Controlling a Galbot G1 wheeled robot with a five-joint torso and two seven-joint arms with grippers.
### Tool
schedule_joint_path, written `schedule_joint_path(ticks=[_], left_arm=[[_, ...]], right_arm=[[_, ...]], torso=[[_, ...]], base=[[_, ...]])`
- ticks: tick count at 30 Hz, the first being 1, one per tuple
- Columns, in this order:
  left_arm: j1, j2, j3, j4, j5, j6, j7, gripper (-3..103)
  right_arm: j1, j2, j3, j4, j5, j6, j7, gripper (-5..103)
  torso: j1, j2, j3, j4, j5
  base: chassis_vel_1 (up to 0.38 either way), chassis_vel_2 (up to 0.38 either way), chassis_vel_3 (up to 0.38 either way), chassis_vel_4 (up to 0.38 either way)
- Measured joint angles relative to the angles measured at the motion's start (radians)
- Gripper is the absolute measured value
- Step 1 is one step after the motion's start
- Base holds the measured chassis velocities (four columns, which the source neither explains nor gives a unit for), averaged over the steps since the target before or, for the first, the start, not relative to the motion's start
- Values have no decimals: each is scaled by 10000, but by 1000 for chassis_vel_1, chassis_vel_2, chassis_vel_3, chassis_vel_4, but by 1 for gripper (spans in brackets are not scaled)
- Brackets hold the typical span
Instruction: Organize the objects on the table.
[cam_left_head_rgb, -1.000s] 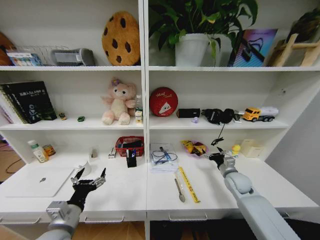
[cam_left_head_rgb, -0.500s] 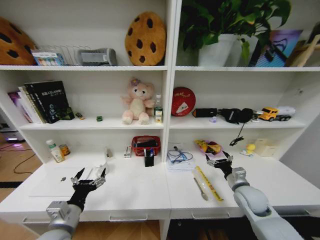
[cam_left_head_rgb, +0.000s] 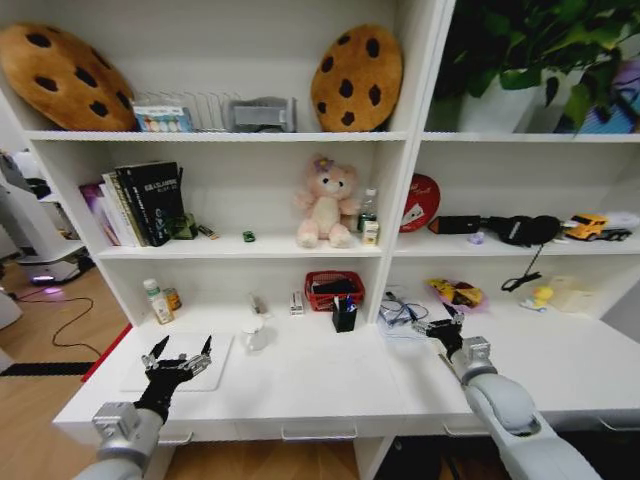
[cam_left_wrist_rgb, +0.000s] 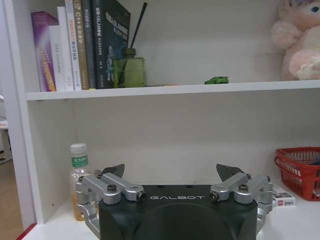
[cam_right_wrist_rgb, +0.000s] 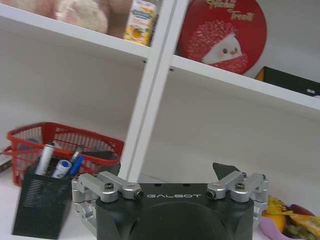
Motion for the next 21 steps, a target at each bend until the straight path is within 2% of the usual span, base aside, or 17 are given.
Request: schedule_joint_path(ticks=[5,6,8,9,10,12,13,17,21], left_arm=[[0,-1,1,0,0,0,0,100],[2,-1,-1,0,0,0,-3,100],[0,0,0,-1,0,0,1,100],[1,0,1,1,0,0,0,100],[0,0,1,0,0,0,1,100],[0,0,1,0,0,0,1,100],[0,0,1,0,-1,-1,1,100],[0,0,-1,0,0,0,-2,100],[0,1,-1,1,0,-1,-6,100]], right_arm=[[44,8,-92,-21,-44,-10,-2,100],[60,5,-121,-33,-49,-12,-2,100],[63,2,-145,-41,-57,-12,-3,100],[66,-12,-161,-50,-73,-12,-3,100],[67,-17,-194,-68,-98,-11,-18,100],[67,-16,-215,-92,-117,-8,-20,100],[69,-14,-241,-114,-132,-2,10,100],[81,5,-315,-202,-163,-5,178,100],[9,84,-377,-272,166,407,379,100]], torso=[[0,-1,0,1,-6],[1,-1,1,4,12],[0,0,0,0,4],[0,0,0,1,-14],[0,0,1,0,4],[0,0,0,0,9],[2,-1,1,3,-3],[-1,0,0,2,3],[0,0,-1,3,-9]], base=[[266,252,-267,-257],[270,265,-255,-264],[239,265,-245,-247],[239,250,-245,-247],[239,257,-257,-254],[252,257,-246,-258],[247,253,-234,-249],[240,247,-253,-242],[179,156,-131,-155]])
